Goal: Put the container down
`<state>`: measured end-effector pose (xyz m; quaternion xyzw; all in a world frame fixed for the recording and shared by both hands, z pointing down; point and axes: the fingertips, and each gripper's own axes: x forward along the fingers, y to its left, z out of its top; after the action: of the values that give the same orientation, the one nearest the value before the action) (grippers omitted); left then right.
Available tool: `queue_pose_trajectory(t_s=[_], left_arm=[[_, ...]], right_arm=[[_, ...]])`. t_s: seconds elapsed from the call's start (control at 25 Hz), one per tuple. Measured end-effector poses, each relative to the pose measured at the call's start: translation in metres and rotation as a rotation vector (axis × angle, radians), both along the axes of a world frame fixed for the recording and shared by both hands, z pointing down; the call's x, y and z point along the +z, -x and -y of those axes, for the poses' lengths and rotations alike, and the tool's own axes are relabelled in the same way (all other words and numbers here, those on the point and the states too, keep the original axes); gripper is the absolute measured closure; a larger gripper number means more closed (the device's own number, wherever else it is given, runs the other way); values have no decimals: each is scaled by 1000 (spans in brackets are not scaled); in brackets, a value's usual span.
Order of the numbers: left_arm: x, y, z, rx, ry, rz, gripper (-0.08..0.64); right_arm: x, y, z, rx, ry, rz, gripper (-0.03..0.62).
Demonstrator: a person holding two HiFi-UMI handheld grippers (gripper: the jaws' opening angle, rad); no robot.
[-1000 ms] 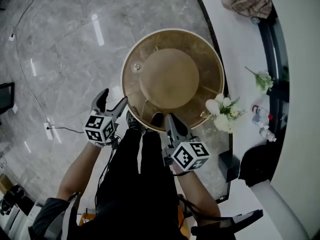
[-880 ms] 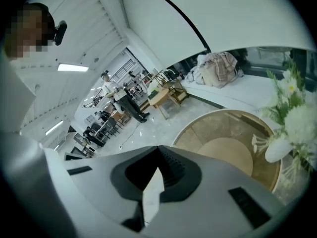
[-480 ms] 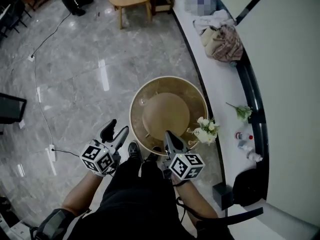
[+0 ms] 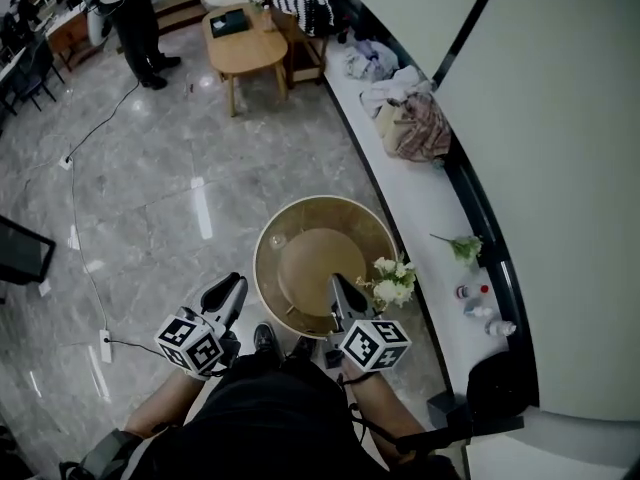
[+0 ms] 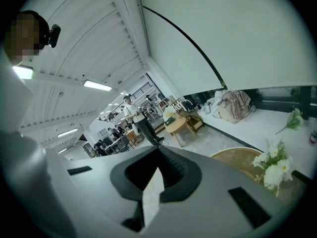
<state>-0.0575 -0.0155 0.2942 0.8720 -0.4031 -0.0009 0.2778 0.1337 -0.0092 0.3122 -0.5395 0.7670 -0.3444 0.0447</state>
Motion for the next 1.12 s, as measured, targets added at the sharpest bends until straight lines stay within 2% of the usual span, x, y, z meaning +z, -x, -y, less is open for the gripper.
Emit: queue_pose_trajectory(t_s=[0.12,0.24,0.36,0.68,0.88,1.12], left_arm=[[-12,-2,-7,-3,-15,-8,520],[-27,0,-12,-2,-37,-33,525],[-40,4,-20,8,-83,-22,525],[-56,27,-34,-26,-141,-32,525],[-62,33,-25,-38,-145,-63,525],[-41,22,-29,-12,-93,-57,525]], right_arm=[[-26,3,-6,-4,-66,-2,586],[-46,10,-13,-2,-116,1,586],[-60,15,-24,-2,-158,-12,586],[-87,31,-52,-22,-291,-182,586],[-94,36,-47,-8,-319,-186,586],[-90,30,-48,7,-312,-194,586]])
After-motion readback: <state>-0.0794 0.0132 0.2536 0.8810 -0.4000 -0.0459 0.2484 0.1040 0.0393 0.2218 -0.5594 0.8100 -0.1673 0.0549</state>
